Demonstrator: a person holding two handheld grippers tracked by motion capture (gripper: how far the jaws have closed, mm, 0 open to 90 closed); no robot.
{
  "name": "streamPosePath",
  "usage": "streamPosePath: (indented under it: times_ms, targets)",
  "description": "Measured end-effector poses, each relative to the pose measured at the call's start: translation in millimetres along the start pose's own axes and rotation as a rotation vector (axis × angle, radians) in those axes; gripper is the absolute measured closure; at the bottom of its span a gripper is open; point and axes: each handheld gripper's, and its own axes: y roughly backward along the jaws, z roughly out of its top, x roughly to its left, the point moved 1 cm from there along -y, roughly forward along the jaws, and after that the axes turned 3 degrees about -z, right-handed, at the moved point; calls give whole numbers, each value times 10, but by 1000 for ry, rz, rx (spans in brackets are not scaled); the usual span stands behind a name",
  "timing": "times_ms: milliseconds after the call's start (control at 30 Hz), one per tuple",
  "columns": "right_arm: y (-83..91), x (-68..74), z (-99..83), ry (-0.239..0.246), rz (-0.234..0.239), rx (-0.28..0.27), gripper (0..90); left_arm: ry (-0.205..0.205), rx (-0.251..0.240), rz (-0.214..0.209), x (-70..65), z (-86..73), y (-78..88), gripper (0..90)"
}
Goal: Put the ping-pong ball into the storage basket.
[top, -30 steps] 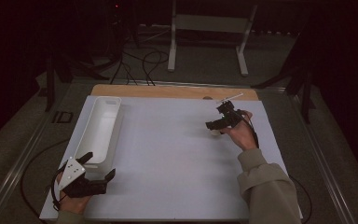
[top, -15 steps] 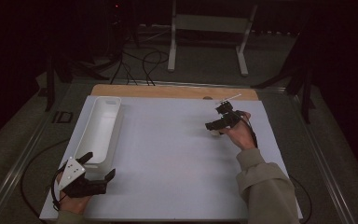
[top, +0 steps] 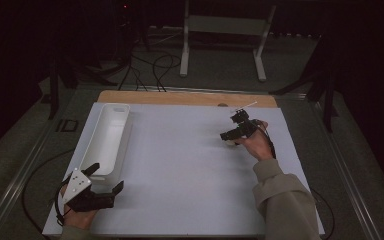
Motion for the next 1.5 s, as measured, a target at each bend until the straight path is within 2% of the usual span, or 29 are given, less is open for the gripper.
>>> streamPosePath:
  times_ms: [500,800,1033,1500]
  targets:
    - [-90,13,-45,0,8,39,91,1,0,0,0,0,2,0]
    - [-146,26,-61,-4,8,60,135,1,0,0,0,0,3,0]
    - [-187,35,-72,0,-10,87,239,1,0,0,0,0,4,0]
    - [-242,35,-101,1,-11,141,352,2,-1,0,0,-1,6,0]
